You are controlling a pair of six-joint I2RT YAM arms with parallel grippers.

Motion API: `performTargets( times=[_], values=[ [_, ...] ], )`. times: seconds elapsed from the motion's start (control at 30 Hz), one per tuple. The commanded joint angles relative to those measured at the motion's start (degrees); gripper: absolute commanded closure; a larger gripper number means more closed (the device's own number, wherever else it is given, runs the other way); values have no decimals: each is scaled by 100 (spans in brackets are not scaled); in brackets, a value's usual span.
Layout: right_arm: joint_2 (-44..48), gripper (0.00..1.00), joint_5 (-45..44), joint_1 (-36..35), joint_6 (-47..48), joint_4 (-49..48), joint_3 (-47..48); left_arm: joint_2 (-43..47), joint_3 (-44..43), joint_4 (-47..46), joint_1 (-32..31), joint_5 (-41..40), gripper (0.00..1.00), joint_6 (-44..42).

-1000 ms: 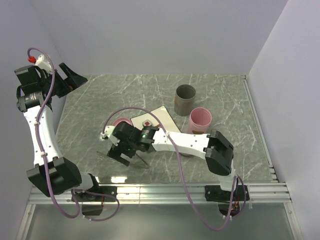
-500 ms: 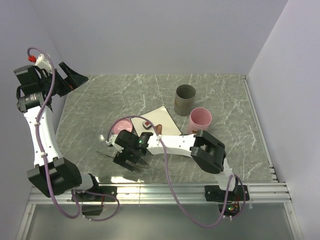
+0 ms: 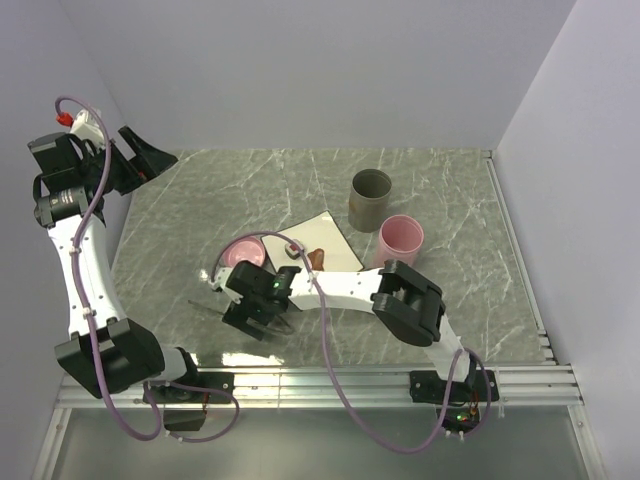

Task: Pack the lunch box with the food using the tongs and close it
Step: Pick up the clamp at the center of the board.

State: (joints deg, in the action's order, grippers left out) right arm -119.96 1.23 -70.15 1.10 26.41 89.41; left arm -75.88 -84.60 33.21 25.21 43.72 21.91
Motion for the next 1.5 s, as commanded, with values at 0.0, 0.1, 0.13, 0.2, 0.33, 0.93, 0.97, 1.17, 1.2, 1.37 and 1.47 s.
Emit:
performTargets(
  times=[0.0, 0.1, 0.13, 0.2, 0.33, 0.93, 0.97, 1.17, 1.2, 1.37, 1.47],
  values=[
    [-317, 4, -115, -16, -66, -75, 235, 196, 57, -227, 28, 119, 1, -47],
    [-352, 4, -369, -16, -102, -66, 341, 231, 127, -298, 36, 119, 1, -38],
    [-326, 3, -378, -16, -102, -75, 358, 249, 145, -306, 28, 119, 1, -47],
    [-248, 3, -370, -16, -260, -171, 271, 266, 172, -324, 36, 93, 1, -64],
    [-370, 4, -422, -25, -277, -268, 367, 240, 172, -315, 45, 119, 1, -56],
    [-889, 2, -370, 10, -313, -541, 657, 187, 207, -474, 89, 189, 1, 59],
    [-889, 2, -265, 10, -313, -550, 640, 196, 207, -465, 89, 189, 1, 59],
    [-600, 0, -387, 28, -312, -522, 368, 266, 207, -438, 116, 207, 1, 59],
    [-520, 0, -352, 45, -321, -602, 254, 275, 207, -438, 124, 207, 1, 50],
    [-414, 0, -413, 54, -348, -638, 77, 284, 172, -465, 124, 250, 1, 111],
    [-440, 0, -414, 45, -392, -576, 121, 284, 145, -456, 124, 242, 1, 138]
  ],
)
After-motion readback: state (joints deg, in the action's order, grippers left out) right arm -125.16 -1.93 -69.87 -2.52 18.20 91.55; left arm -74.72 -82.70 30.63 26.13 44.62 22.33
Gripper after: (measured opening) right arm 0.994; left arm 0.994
